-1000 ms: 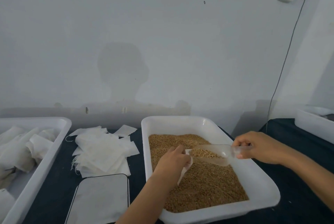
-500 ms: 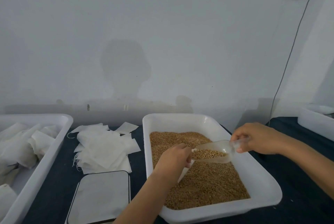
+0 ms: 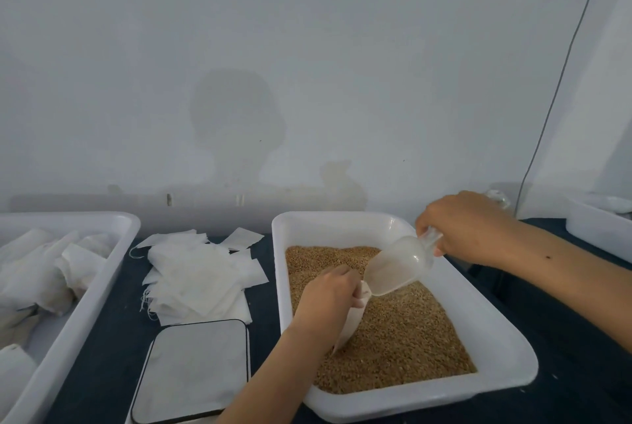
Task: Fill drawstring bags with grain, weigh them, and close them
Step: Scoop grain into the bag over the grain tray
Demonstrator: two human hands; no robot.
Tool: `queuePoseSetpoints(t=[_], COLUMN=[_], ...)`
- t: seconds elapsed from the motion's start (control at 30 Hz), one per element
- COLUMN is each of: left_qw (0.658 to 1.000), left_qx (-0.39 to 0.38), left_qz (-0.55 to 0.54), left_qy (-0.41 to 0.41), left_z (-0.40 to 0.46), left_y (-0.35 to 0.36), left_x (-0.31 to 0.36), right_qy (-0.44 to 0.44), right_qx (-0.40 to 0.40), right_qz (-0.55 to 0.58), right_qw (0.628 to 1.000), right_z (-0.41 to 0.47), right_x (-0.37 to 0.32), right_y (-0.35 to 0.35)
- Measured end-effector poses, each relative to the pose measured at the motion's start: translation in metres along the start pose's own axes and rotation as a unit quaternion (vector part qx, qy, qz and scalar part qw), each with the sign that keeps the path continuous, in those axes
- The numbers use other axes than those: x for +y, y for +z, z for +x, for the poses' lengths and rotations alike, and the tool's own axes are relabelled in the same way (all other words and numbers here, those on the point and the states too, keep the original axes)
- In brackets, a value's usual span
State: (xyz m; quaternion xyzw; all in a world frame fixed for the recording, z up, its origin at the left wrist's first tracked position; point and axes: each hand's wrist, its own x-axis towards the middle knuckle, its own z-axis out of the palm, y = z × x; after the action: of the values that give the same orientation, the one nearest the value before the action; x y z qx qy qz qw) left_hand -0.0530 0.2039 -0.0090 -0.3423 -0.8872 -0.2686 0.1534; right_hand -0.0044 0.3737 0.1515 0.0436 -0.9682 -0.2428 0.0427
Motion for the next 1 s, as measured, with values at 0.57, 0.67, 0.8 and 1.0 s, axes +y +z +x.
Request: queuePoseSetpoints(t=[0.57, 0.67, 0.8, 1.0], left_qw=[0.94, 0.935, 0.928, 0.928], left_qx=[0.14, 0.149, 0.179, 0.179], left_qz=[-0.238, -0.238, -0.239, -0.234], left_qy=[-0.202, -0.215, -0.225, -0.23], left_z=[0.0, 0.001, 0.0, 0.0], left_y=[-0.01, -0.009, -0.01, -0.01], left_x=[-0.006, -0.006, -0.005, -0.004], right_qy=[0.053, 0.047, 0.045, 0.01], right_qx=[-0.148, -0.122, -0.104, -0.135], right_qz=[0.164, 0.21, 0.305, 0.381], right_qw=[0.974, 0.969, 0.946, 0.915], right_z=[-0.009, -0.002, 0.002, -0.008], right_x=[-0.033, -0.047, -0.061, -0.044], right_y=[0.082, 0.095, 0.114, 0.117])
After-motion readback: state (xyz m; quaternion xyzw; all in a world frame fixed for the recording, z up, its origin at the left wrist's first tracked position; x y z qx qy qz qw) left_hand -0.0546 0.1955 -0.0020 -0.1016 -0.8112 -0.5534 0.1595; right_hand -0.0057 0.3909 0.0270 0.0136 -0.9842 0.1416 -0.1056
